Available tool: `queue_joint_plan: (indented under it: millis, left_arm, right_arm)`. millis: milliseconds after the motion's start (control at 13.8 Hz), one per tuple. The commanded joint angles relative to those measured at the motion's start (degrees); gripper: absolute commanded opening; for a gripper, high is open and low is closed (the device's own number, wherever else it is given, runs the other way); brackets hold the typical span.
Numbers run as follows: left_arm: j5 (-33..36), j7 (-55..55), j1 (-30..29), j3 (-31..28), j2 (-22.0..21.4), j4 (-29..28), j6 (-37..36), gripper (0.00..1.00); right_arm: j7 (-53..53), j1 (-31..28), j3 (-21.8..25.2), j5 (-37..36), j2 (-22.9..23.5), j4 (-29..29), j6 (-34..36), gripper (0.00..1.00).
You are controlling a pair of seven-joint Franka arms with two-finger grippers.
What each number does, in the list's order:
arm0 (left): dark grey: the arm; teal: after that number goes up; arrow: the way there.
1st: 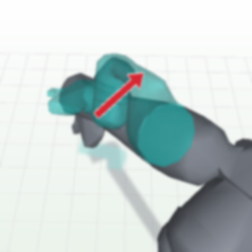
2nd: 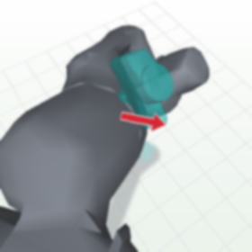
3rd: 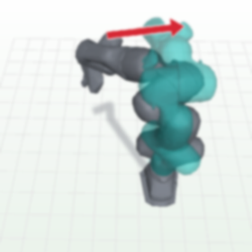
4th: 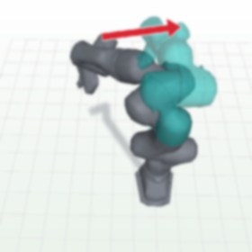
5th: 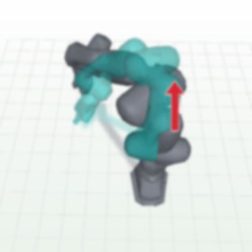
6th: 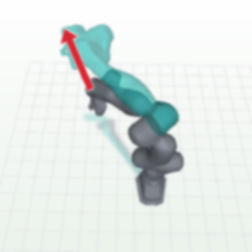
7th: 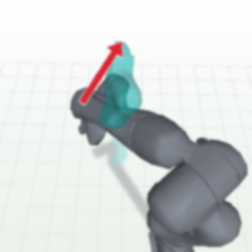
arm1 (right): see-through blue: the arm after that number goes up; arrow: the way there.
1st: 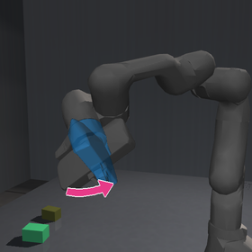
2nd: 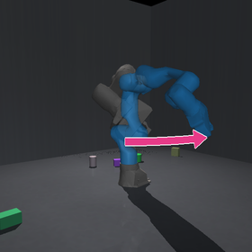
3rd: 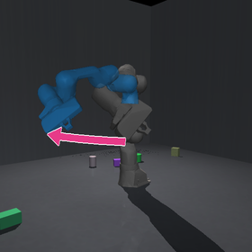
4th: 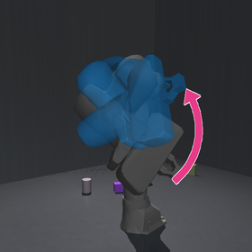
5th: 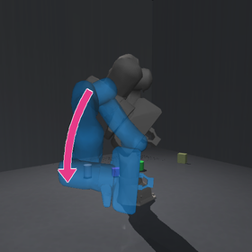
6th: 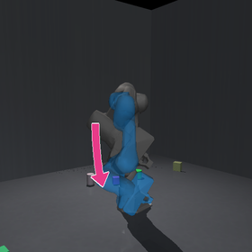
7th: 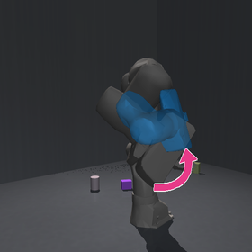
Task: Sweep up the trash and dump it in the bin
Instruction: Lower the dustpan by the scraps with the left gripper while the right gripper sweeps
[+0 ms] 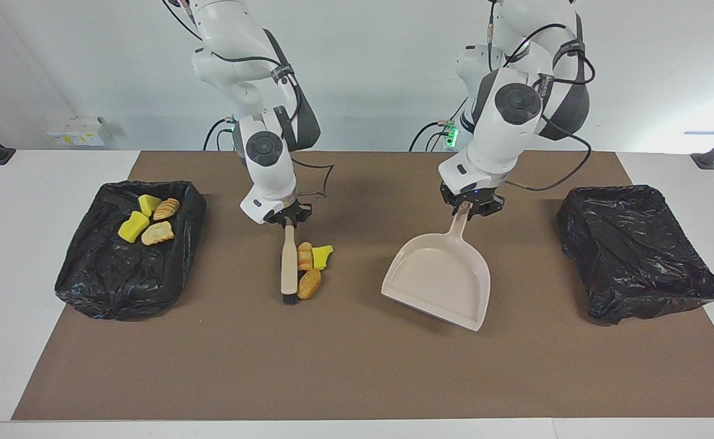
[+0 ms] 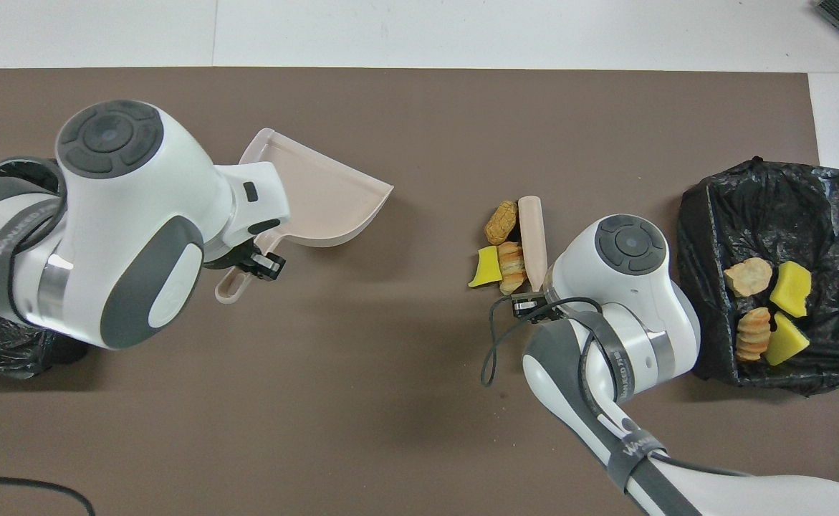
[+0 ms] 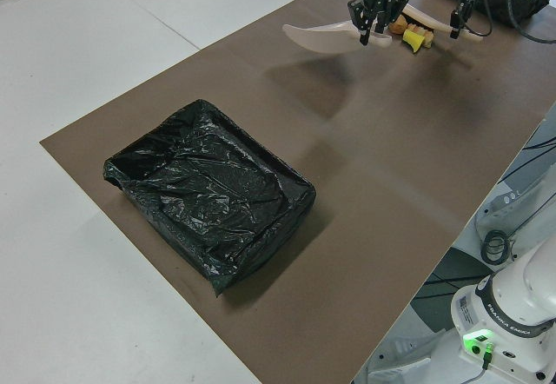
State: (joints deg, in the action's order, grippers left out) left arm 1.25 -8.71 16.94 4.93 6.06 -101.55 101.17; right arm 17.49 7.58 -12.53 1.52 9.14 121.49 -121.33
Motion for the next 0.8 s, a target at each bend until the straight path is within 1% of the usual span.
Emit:
queue_joint_plan:
  millis: [0,145,363,508,726]
  left_arm:
    - [3.14,-8.91,-1.12,0.43,-7.54,-10.22,1.83,0.0]
    - [3.68,-16.57,-2.26,0.43,-9.74,-13.75,1.84,0.0]
    - [4.47,-23.61,-3.32,0.52,-12.64,-18.94,3.85,0.0]
    - [4.47,-24.77,-3.32,0.52,-14.05,-21.13,4.3,0.0]
    - [4.47,-26.26,-3.05,0.52,-16.68,-25.44,6.84,0.0]
  right_arm:
    - [3.94,1.82,-0.3,1.55,0.88,-0.99,0.83,0.0]
    - [3.95,1.92,-0.3,1.81,0.88,-0.99,0.83,0.0]
    - [4.04,2.0,-0.3,2.6,0.88,-0.99,0.57,0.0]
    - [3.52,2.18,-0.3,3.84,0.88,-0.99,0.13,0.0]
    - [1.75,5.51,-0.3,3.58,2.2,-1.78,-0.05,0.0]
